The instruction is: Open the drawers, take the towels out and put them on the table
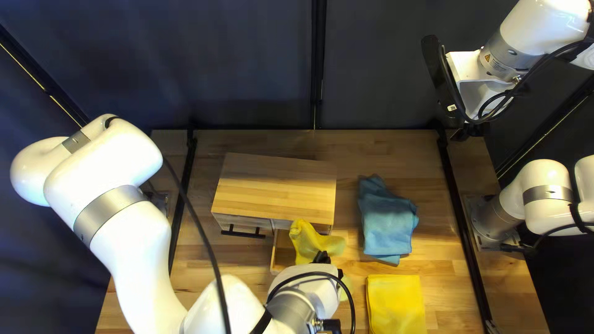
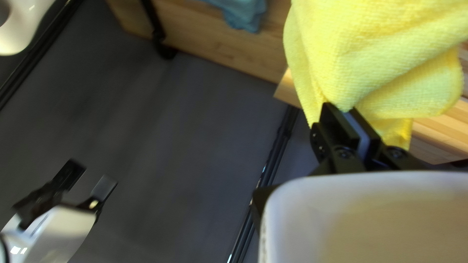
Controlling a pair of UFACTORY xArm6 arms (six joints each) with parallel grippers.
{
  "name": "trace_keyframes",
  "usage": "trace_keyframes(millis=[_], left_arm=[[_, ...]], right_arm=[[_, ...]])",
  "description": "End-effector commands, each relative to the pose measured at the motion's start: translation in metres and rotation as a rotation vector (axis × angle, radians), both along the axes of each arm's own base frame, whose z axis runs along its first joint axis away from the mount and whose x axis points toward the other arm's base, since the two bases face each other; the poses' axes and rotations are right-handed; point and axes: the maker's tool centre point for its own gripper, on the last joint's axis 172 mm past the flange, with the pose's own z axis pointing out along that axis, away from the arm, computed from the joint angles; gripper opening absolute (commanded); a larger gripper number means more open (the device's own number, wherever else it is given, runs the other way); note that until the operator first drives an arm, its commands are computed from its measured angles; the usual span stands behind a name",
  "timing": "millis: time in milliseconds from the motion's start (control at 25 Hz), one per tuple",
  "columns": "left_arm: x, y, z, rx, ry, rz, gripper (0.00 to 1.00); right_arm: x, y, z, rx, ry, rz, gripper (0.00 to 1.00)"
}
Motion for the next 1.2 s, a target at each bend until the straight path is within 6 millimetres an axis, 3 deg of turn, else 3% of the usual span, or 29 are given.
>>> trace_keyframes(millis=[40, 680, 1000, 1200], left_arm=[[0.009, -0.007, 0.002, 0.039, -0.070, -0.020, 0.00], [0.064, -0.039, -0.017, 0.070, -0.163, -0.116, 0.00], [0.096, -0.045, -0.028, 0.083, -0.175, -0.164, 0.00], [0.116, -0.038, -0.029, 0.070, -0.190, -0.119, 0.00]], right_arm=[[0.000, 0.000, 0.000, 0.000, 0.000, 0.000, 1.00], [0.000, 0.000, 0.000, 0.000, 0.000, 0.000, 1.00], [0.000, 0.000, 0.000, 0.000, 0.000, 0.000, 1.00], [0.000, 0.000, 0.000, 0.000, 0.000, 0.000, 1.00]])
